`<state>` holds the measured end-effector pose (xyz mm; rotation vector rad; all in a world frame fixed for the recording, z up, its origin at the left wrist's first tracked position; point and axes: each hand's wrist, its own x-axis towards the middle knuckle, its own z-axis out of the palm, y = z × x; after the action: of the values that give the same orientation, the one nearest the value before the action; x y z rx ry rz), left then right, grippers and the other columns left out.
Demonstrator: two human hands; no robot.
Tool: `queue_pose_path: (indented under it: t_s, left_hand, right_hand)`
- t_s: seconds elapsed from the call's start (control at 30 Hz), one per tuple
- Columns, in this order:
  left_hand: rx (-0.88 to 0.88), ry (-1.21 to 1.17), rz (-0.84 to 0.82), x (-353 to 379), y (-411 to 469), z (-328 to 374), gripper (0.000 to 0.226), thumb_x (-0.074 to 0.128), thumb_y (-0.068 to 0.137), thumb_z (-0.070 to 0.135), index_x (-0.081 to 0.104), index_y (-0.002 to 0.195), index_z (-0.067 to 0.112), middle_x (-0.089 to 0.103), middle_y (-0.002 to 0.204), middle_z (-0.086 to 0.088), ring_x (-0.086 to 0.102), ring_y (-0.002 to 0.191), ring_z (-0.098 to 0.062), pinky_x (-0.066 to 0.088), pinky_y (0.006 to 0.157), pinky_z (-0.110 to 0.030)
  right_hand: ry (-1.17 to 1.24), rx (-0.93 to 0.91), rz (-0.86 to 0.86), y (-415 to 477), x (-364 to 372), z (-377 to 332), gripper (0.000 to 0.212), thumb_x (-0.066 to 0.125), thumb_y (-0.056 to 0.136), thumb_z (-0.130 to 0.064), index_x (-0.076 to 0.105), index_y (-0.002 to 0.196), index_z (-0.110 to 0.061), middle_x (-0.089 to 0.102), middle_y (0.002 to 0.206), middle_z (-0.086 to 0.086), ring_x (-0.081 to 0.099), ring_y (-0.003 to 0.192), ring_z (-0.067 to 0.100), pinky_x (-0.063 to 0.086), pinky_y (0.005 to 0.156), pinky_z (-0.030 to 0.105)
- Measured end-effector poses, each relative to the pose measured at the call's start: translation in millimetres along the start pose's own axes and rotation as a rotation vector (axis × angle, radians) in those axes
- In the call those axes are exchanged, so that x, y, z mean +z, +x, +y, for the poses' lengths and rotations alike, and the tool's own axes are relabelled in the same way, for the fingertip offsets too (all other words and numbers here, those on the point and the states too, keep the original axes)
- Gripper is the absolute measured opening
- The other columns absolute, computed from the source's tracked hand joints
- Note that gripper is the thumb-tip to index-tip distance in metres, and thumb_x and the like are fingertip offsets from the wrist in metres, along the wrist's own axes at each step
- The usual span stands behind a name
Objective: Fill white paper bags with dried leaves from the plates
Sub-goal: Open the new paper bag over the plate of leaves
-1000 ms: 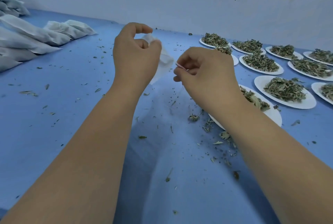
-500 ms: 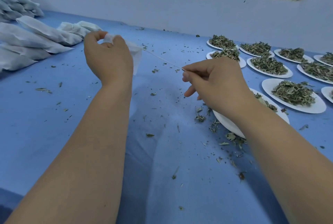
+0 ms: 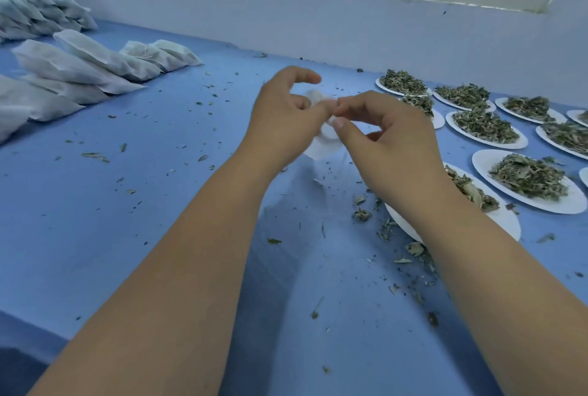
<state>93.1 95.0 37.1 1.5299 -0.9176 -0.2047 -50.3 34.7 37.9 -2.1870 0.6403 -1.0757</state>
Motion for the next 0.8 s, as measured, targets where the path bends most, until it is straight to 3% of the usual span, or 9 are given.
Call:
queue_pose_path:
  t_s: [0.1,0.2,0.3,0.4,0.5,0.53,0.6,0.67,0.8]
  left_hand:
    - [0.002,0.024,-0.112,5,-4,2,0.029,0.073,0.088,0.031,0.059,0.113,0.033,0.061,0.063,-0.008,0.058,0.058,-0.01,0.046,0.059,-0.023]
    - [-0.024,0.03,-0.205,5,-5,2,0.033,0.075,0.086,0.039,0.059,0.115,0.032,0.062,0.062,0.002,0.052,0.052,-0.008,0.043,0.059,-0.026]
    - [-0.042,0.062,-0.249,0,-5,3,0.039,0.079,0.083,0.043,0.06,0.115,0.033,0.056,0.057,0.007,0.05,0.048,-0.006,0.042,0.056,-0.024]
    - [-0.055,0.024,-0.331,-9,-5,5,0.042,0.081,0.082,0.037,0.061,0.118,0.03,0.057,0.053,0.008,0.051,0.049,-0.008,0.045,0.054,-0.022]
    - [-0.057,-0.021,-0.423,-15,-5,8,0.041,0.078,0.084,0.023,0.062,0.121,0.029,0.059,0.06,0.001,0.051,0.055,-0.014,0.049,0.058,-0.027]
    - [-0.048,0.006,-0.422,-15,-5,9,0.04,0.074,0.084,0.017,0.062,0.12,0.03,0.058,0.059,0.001,0.051,0.055,-0.014,0.049,0.059,-0.028]
    - [-0.018,0.103,-0.345,-13,-6,10,0.039,0.062,0.079,0.013,0.065,0.113,0.033,0.049,0.051,0.007,0.046,0.051,-0.011,0.047,0.062,-0.027]
    - [0.031,0.182,-0.212,-9,-7,11,0.033,0.057,0.077,0.013,0.068,0.103,0.031,0.038,0.043,0.012,0.038,0.043,-0.006,0.042,0.057,-0.017]
    - [0.089,0.205,-0.076,-3,-9,13,0.02,0.057,0.081,0.015,0.071,0.09,0.026,0.03,0.037,0.012,0.03,0.038,-0.009,0.029,0.041,-0.013]
  right_hand:
    - [0.097,0.037,0.017,0,1,1,0.012,0.074,0.09,-0.027,0.061,0.089,-0.029,0.071,0.103,-0.016,0.069,0.09,-0.006,0.05,0.066,0.016]
    - [0.045,0.038,0.0,-1,0,4,0.018,0.074,0.086,-0.018,0.058,0.091,-0.026,0.069,0.105,-0.013,0.071,0.08,-0.005,0.046,0.052,0.013]
    - [-0.057,-0.003,0.002,-2,-1,6,0.02,0.064,0.085,-0.011,0.054,0.096,-0.025,0.068,0.107,-0.014,0.068,0.067,-0.002,0.049,0.055,0.013]
    - [-0.043,0.028,0.046,-1,-2,6,0.026,0.061,0.085,-0.012,0.046,0.092,-0.031,0.069,0.105,-0.012,0.07,0.072,0.006,0.049,0.053,0.014]
    - [-0.014,0.061,0.071,2,-7,7,0.033,0.06,0.082,-0.005,0.044,0.083,-0.034,0.069,0.102,-0.012,0.072,0.075,0.013,0.06,0.058,0.032]
    - [-0.038,0.049,0.083,2,-8,7,0.033,0.059,0.082,-0.003,0.045,0.081,-0.034,0.069,0.102,-0.013,0.071,0.072,0.014,0.061,0.062,0.037]
    - [-0.101,0.008,0.124,2,-9,7,0.029,0.055,0.08,-0.001,0.051,0.081,-0.03,0.068,0.101,-0.014,0.068,0.068,0.016,0.057,0.066,0.033]
    - [-0.152,-0.036,0.159,2,-9,7,0.027,0.052,0.078,0.001,0.059,0.081,-0.025,0.069,0.101,-0.012,0.066,0.069,0.02,0.053,0.068,0.031]
    - [-0.308,-0.231,0.074,2,-8,8,0.034,0.052,0.083,0.003,0.08,0.089,-0.015,0.07,0.115,0.002,0.066,0.094,0.021,0.053,0.081,0.041]
